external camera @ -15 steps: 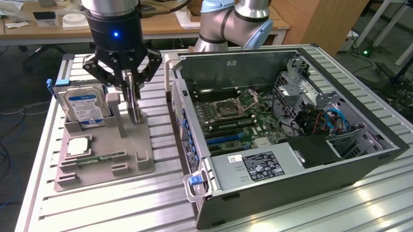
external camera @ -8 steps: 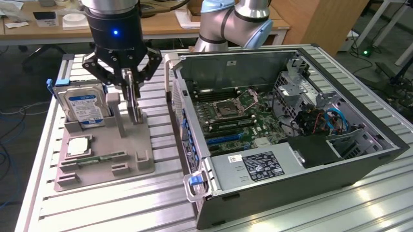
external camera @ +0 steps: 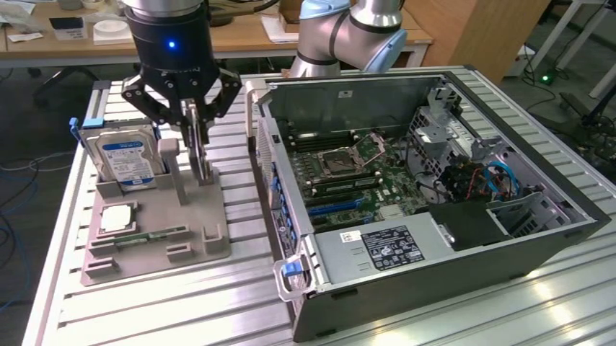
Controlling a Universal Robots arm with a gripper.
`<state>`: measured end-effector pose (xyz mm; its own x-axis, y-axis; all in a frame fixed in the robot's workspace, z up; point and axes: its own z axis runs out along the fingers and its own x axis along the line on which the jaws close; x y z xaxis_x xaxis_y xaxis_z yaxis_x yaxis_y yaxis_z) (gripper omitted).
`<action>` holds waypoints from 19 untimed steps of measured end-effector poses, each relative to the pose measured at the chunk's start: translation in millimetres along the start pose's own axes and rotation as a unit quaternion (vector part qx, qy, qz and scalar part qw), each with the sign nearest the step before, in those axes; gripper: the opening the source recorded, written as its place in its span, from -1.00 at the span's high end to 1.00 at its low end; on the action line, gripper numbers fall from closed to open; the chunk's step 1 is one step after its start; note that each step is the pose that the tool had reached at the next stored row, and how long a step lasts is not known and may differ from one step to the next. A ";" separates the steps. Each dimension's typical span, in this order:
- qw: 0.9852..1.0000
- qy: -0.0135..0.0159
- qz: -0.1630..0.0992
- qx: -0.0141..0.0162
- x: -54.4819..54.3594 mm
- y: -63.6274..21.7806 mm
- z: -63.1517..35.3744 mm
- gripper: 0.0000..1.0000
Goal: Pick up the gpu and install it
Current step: 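Pick up the gpu and move the gpu toward the slot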
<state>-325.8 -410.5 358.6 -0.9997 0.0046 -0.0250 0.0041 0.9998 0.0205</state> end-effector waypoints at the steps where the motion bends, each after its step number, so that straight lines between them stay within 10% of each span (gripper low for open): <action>1: 1.000 0.000 0.000 0.000 0.0 0.0 -0.4 0.44; 19: 1.000 0.000 0.000 0.000 -0.4 0.3 -13.6 0.44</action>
<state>-325.8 -410.5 372.2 -0.9997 0.0046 -0.0248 0.0041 0.9998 0.0205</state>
